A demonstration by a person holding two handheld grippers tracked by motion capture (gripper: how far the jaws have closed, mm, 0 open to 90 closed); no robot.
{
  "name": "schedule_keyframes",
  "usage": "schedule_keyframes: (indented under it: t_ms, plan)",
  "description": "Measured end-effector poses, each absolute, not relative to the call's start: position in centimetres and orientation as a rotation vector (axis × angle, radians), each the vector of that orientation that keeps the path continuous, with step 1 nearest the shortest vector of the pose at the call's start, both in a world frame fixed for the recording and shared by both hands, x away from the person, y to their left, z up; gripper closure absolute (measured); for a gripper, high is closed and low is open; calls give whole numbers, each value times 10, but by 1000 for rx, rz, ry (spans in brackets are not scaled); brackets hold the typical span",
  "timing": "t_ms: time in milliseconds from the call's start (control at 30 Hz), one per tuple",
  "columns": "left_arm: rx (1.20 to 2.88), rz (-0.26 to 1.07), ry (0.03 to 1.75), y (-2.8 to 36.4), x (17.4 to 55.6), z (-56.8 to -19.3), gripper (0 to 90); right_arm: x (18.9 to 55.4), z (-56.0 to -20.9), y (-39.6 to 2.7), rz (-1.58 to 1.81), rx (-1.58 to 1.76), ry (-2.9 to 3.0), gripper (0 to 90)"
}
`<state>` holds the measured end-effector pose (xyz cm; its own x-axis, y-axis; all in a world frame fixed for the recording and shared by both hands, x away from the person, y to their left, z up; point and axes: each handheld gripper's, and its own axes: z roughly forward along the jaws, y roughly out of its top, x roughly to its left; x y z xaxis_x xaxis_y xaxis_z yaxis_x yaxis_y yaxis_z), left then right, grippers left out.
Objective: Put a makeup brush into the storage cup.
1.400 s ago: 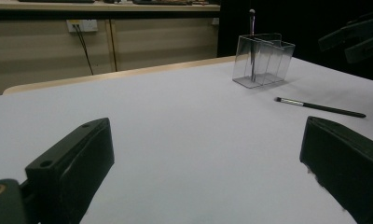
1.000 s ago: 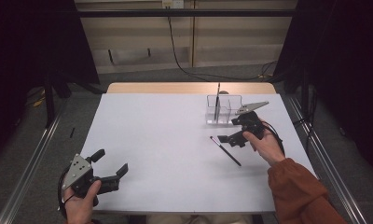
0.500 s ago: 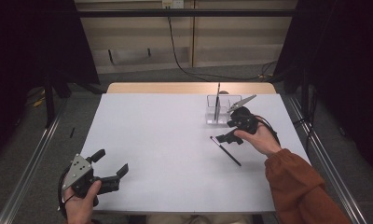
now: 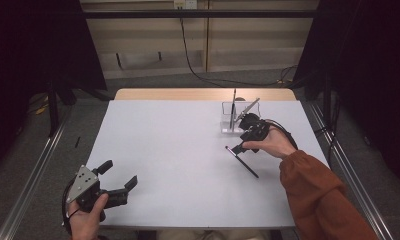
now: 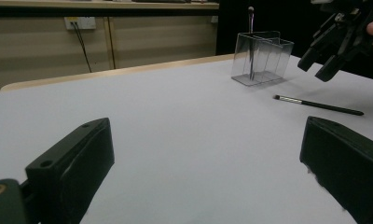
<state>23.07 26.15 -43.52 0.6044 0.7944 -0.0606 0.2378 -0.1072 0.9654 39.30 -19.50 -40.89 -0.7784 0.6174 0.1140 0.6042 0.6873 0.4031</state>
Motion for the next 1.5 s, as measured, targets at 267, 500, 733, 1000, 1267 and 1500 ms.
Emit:
schedule_keyframes:
  t_ms: [267, 500, 733, 1000, 1267, 1500]
  plan:
    - [1658, 591, 870, 262, 231, -435, 28, 399, -420, -191, 505, 1071, 2941, 475]
    - [1656, 589, 872, 262, 231, -436, 28, 403, -430, -187, 402, 1062, 3000, 580]
    - [1663, 593, 868, 262, 231, -436, 28, 405, -441, -181, 322, 1090, 3016, 629]
    - [1655, 589, 871, 262, 231, -435, 29, 405, -449, -173, 218, 1089, 3005, 682]
    - [1659, 591, 866, 262, 230, -435, 29, 404, -450, -169, 177, 1095, 2975, 739]
    - [1658, 594, 869, 262, 230, -436, 29, 405, -450, -169, 150, 1121, 2950, 846]
